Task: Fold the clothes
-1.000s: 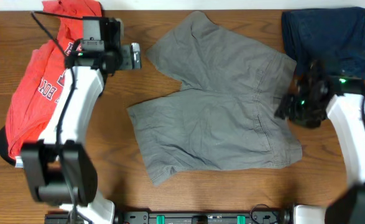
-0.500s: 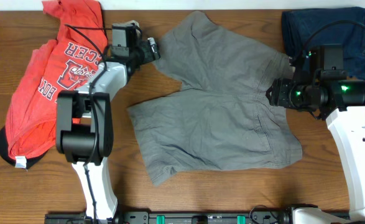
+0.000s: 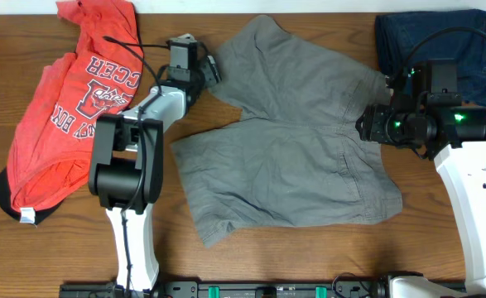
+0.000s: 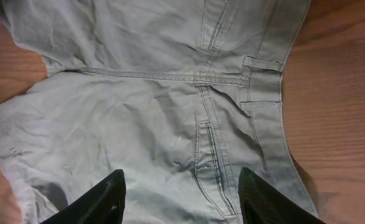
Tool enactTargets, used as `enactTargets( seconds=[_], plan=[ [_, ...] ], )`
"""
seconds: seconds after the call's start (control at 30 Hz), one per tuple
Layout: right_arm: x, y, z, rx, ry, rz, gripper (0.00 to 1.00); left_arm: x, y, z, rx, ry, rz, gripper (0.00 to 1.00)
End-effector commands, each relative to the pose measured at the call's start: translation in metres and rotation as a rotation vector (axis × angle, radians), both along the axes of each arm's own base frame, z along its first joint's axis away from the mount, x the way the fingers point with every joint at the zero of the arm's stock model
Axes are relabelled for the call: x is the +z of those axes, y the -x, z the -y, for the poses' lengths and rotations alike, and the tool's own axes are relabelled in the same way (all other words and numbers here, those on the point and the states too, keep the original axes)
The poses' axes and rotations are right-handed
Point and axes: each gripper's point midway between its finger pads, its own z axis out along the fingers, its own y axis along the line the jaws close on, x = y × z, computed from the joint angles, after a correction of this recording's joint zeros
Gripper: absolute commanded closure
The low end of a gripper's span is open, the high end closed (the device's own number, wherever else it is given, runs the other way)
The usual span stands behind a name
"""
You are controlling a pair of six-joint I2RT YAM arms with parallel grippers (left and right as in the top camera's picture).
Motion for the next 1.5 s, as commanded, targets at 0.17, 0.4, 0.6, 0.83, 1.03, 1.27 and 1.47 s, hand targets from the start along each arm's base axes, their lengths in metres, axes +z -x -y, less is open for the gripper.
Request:
enactTargets(
  seconds=[0.17,0.4,0.6,0.83,1.03,1.27,1.47],
  plan=[
    [0.000,0.000,-0.003,0.017,0.009,0.002,0.44,-0.020,0.002,-0.004,0.037,-0.053,-0.024,0.59],
    [0.000,0.000,-0.003,0.017,0.009,0.002,0.45,-0.021,0.001,-0.011,0.055,-0.068,-0.027,0.86],
    [0.000,0.000,-0.003,0.014,0.008,0.003,0.47,0.002,0.010,-0.037,0.095,-0.074,-0.062,0.94],
    [0.003,-0.007,-0.003,-0.005,-0.003,0.029,0.49,0.070,0.050,-0.057,0.051,-0.146,-0.118,0.94],
    [-0.001,-0.009,-0.005,0.000,-0.003,0.020,0.50,0.087,0.109,-0.061,0.011,-0.187,-0.286,0.92],
    [-0.007,-0.013,-0.008,0.007,-0.002,0.009,0.47,0.061,0.160,-0.067,-0.074,-0.257,-0.513,0.56],
    [-0.011,-0.014,-0.007,0.024,0.010,0.003,0.45,0.056,0.180,-0.077,-0.070,-0.285,-0.596,0.56]
  ],
)
